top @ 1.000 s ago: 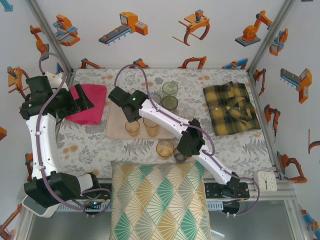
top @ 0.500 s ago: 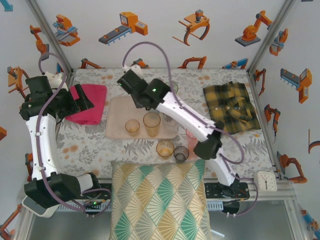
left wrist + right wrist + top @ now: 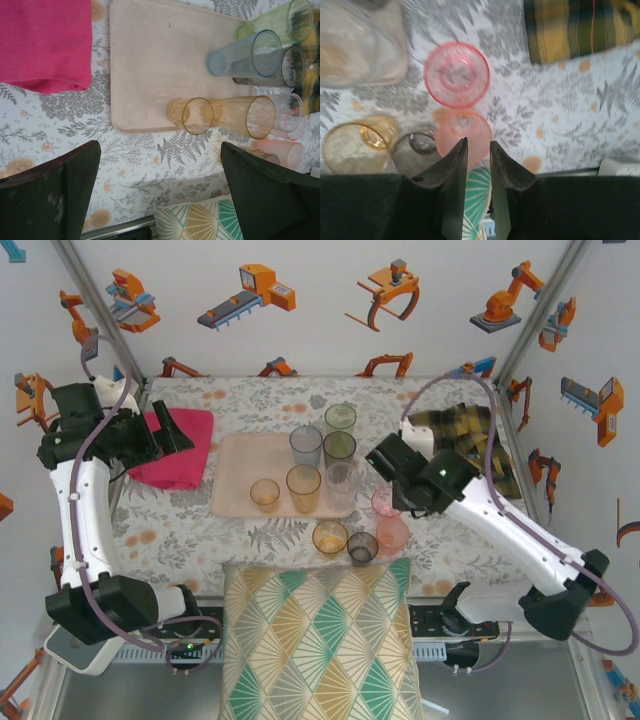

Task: Place the glasses into the tray

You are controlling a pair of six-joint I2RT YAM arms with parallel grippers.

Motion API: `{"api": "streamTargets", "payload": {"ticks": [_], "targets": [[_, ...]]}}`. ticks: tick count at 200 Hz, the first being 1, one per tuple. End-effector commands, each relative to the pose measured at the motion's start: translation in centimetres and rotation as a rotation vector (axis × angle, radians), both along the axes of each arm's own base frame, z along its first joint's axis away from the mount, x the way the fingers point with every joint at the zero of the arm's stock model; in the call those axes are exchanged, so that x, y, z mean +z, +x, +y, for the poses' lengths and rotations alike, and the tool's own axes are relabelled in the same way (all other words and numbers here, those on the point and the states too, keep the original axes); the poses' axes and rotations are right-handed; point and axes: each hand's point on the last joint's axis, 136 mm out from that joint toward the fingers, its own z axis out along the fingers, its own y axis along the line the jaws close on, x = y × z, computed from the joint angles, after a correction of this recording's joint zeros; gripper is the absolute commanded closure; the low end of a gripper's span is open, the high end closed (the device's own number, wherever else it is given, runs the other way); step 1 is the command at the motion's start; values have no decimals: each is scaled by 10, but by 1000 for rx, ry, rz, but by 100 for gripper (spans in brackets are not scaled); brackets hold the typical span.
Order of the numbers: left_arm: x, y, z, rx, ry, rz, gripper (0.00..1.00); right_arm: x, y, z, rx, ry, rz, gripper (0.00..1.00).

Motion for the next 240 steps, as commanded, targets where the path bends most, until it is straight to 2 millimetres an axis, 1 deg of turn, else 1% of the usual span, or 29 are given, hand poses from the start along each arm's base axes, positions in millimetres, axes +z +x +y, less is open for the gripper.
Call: {"api": "streamTargets", "payload": {"ticks": [1, 8, 18, 35, 61, 81, 97, 110, 126, 139, 163, 176, 188, 197, 214, 231, 240], "targets": [[11, -3, -16, -86, -15, -17, 3, -23, -18, -11, -124, 99, 72, 72], [12, -5, -21, -108, -15, -17, 3, -34, -22, -15, -141, 103, 102, 72], [13, -8, -29, -147, -8, -19, 3, -40, -24, -16, -152, 109, 109, 73], [13, -17, -50, -243, 12, -17, 3, -39, -21, -12, -147, 143, 85, 72], [11, -43, -93, -451, 70, -5, 3, -39, -13, -17, -172, 161, 73, 72], [-1, -69, -127, -615, 144, 54, 3, -39, -8, -27, -217, 196, 73, 72], [-12, -84, -150, -704, 218, 89, 2, -40, -4, -37, -263, 245, 65, 72], [-17, -96, -169, -760, 246, 109, 2, -41, -1, -45, -304, 286, 58, 72], [-27, -107, -192, -797, 264, 147, 0, -37, 2, -58, -353, 314, 30, 72], [-36, -116, -210, -822, 270, 175, 1, -33, 3, -69, -396, 339, 16, 72], [-51, -132, -236, -845, 256, 212, 7, -25, 4, -86, -458, 392, -16, 72], [-58, -135, -247, -854, 297, 199, 8, -22, 5, -91, -479, 416, -34, 72], [-65, -135, -256, -855, 344, 187, 10, -20, 5, -95, -495, 428, -50, 72], [-70, -135, -262, -842, 376, 182, 13, -21, 5, -97, -506, 432, -57, 72], [-75, -140, -279, -849, 388, 172, 14, -24, 7, -97, -516, 441, -63, 72], [-79, -135, -290, -832, 473, 119, 14, -28, 9, -96, -519, 453, -64, 73], [-83, -132, -296, -814, 490, 109, 16, -31, 10, -95, -519, 459, -67, 73]]}}
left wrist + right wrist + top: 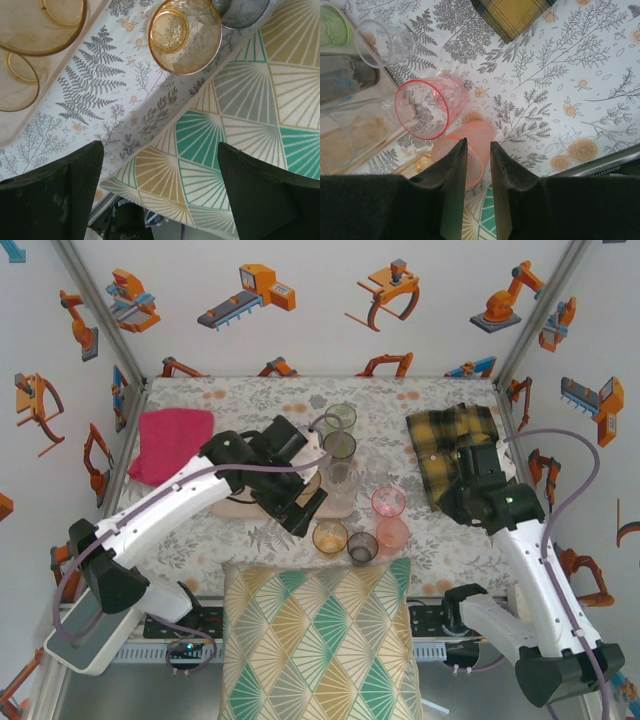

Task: Place the glasses into the tray

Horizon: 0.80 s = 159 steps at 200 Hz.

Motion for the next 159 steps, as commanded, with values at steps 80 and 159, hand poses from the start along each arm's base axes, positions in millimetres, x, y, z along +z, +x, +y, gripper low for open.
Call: {"api": "streamTargets", "payload": {"ticks": [80, 159], "targets": [[-38, 22, -51, 113, 39, -44, 25, -8, 10, 2, -2, 18, -63, 73], [-75, 18, -57, 107, 141, -45, 35, -11, -2, -1, -2, 28, -102, 73]]}}
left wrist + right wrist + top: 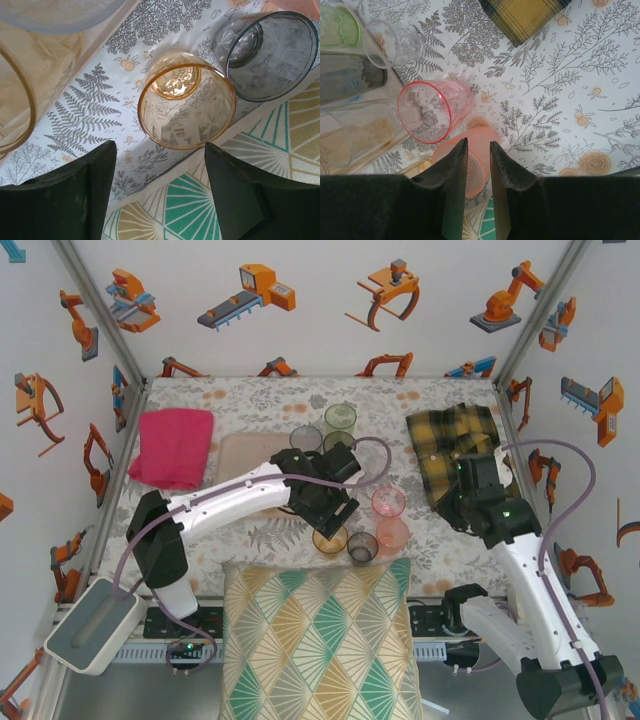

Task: Place the glasses into the tray

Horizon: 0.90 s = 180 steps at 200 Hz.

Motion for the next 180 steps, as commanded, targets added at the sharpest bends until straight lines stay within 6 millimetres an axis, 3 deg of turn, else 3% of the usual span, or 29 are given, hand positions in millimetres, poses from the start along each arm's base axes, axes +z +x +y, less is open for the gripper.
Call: {"api": "streamTargets", "payload": {"ticks": [1, 112, 180], "targets": [[-5, 4, -1, 31, 16, -5, 35, 0, 1, -4, -13, -5, -27, 73], [-30, -1, -7, 39, 57, 68, 48, -5, 3, -2, -2, -5, -34, 74], [-39, -4, -5, 43, 69, 89, 50, -9, 4, -1, 0, -3, -33, 75]]}}
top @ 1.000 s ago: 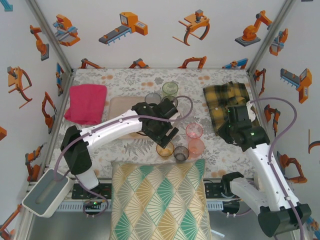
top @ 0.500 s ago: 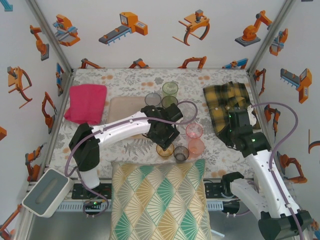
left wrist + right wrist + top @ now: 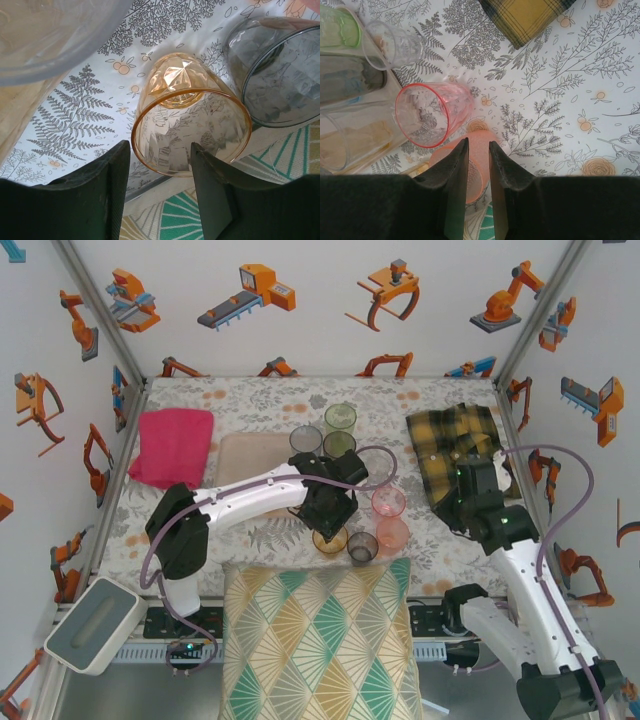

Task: Place the glasses into the tray

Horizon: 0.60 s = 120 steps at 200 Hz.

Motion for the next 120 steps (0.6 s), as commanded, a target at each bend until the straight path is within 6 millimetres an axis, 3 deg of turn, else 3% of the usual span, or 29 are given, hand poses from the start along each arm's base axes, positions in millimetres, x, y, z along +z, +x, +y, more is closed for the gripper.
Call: {"api": "streamTargets", "payload": {"ticks": [1, 120], "targets": [[0, -3, -2, 15, -3, 22, 50, -1, 2, -2, -1, -7, -15, 75], [-11, -4, 6, 27, 18, 32, 59, -4, 4, -1, -4, -2, -19, 76]]}}
